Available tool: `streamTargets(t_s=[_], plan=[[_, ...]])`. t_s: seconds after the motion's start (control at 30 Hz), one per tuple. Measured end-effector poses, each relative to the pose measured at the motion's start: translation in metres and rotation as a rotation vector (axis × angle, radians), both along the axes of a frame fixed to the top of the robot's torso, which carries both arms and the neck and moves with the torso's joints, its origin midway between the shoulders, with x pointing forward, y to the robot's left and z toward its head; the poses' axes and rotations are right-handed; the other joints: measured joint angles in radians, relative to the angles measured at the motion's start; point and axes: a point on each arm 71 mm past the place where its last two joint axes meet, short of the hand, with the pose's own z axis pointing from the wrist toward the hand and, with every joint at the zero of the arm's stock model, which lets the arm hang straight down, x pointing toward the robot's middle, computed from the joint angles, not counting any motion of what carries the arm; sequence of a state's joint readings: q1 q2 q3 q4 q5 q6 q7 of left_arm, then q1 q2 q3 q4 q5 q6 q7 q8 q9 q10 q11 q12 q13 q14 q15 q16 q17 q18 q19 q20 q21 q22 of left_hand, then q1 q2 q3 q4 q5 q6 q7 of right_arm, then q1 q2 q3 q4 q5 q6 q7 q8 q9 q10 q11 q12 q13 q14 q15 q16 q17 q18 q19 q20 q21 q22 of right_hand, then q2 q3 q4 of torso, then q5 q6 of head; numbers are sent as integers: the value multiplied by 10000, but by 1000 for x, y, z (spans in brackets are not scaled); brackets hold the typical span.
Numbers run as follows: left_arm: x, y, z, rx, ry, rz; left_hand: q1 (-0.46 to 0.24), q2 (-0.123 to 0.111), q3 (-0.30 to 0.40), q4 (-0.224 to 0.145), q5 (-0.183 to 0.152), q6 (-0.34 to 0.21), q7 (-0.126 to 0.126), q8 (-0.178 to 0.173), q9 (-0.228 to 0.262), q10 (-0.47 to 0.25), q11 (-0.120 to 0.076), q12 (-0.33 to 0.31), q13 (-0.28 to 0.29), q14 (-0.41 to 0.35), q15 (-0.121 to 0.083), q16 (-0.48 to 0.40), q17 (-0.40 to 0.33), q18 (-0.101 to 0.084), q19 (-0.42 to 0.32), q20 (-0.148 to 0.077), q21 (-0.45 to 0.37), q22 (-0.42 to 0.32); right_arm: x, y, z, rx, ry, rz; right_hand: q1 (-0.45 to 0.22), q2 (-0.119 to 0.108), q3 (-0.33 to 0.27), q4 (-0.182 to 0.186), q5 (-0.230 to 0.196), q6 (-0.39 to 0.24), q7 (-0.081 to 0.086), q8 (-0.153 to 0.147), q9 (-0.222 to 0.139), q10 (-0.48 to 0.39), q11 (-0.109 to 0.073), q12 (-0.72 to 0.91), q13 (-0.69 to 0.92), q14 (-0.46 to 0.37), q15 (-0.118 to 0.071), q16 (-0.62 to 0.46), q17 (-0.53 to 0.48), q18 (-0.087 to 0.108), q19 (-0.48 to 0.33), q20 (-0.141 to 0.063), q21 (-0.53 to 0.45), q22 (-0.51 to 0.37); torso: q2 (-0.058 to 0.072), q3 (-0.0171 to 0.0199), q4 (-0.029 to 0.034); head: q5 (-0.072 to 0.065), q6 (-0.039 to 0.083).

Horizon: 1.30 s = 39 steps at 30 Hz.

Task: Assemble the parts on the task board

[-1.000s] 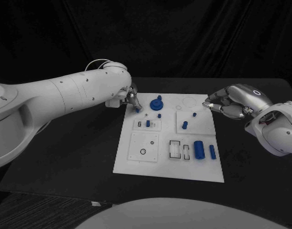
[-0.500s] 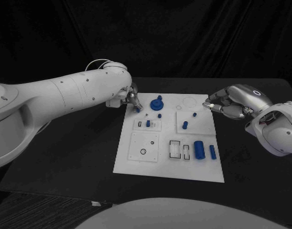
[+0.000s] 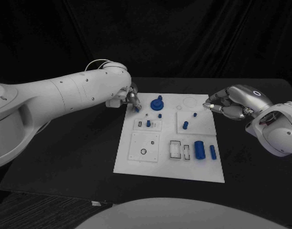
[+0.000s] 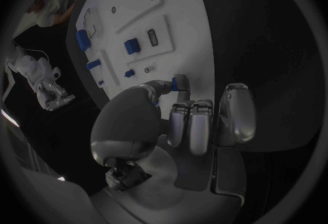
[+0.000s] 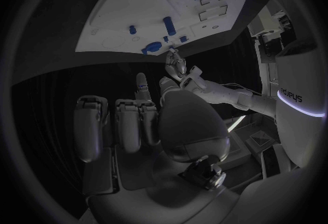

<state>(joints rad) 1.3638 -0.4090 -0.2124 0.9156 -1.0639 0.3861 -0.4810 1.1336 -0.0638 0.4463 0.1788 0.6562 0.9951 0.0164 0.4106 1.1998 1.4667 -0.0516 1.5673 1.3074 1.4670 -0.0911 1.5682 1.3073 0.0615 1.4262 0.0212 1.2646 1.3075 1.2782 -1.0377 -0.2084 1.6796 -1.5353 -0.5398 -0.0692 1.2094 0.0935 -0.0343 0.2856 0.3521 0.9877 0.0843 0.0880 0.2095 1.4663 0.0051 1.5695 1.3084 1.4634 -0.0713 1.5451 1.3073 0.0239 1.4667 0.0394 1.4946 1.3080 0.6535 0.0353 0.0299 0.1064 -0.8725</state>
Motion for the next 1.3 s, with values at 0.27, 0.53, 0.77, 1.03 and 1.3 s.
streamTargets(t_s=[0.27,0.53,0.77,1.03,1.3], plan=[[-4,4,0,-160,-160,18,-65,-63,73,-41,-59,-1,2,-65,7,0,0,0,0,0,0,0,0,0,0,1,55,0,0,-1,0,-13,18,-19,0,0,0,0,0,0,0,0,0,0,0,0,0,0,0,0,0,0,0,0,0,-1,-7,0,0,5,0],[-20,15,3,-492,-453,-16,-249,-237,470,-412,-280,-10,15,-199,-153,0,0,0,0,0,1,0,0,0,37,-36,90,-1,-1,-4,0,-30,28,-80,0,0,0,0,0,0,0,0,1,0,0,0,0,0,0,0,0,-1,0,0,0,-2,-12,0,2,-29,0],[-36,16,16,-791,-829,-141,-517,-244,596,-537,-605,111,-38,-300,-294,0,1,0,0,0,1,0,0,0,37,-36,90,-1,-1,-5,-1,-37,44,-113,0,0,0,0,0,0,0,0,-8,0,0,0,0,27,27,0,0,0,0,0,0,-3,-12,0,11,-24,0],[-55,19,18,-971,-901,-197,-638,-228,636,-577,-782,182,-37,-351,-367,-1,1,0,0,0,1,0,0,0,37,-35,90,-1,-2,-6,-2,-34,65,-130,0,0,0,0,0,0,0,0,-8,0,0,0,0,27,27,0,0,0,0,0,0,-4,-24,1,12,-49,0],[-60,17,18,-1031,-966,-180,-702,-165,633,-574,-823,183,-35,-351,-393,-1,1,0,0,0,1,0,0,-1,37,-35,90,-1,-4,-6,-6,-31,151,-133,0,0,0,0,0,0,0,0,-7,0,0,0,0,27,27,0,0,0,0,0,0,-5,-26,12,7,-9,0]])
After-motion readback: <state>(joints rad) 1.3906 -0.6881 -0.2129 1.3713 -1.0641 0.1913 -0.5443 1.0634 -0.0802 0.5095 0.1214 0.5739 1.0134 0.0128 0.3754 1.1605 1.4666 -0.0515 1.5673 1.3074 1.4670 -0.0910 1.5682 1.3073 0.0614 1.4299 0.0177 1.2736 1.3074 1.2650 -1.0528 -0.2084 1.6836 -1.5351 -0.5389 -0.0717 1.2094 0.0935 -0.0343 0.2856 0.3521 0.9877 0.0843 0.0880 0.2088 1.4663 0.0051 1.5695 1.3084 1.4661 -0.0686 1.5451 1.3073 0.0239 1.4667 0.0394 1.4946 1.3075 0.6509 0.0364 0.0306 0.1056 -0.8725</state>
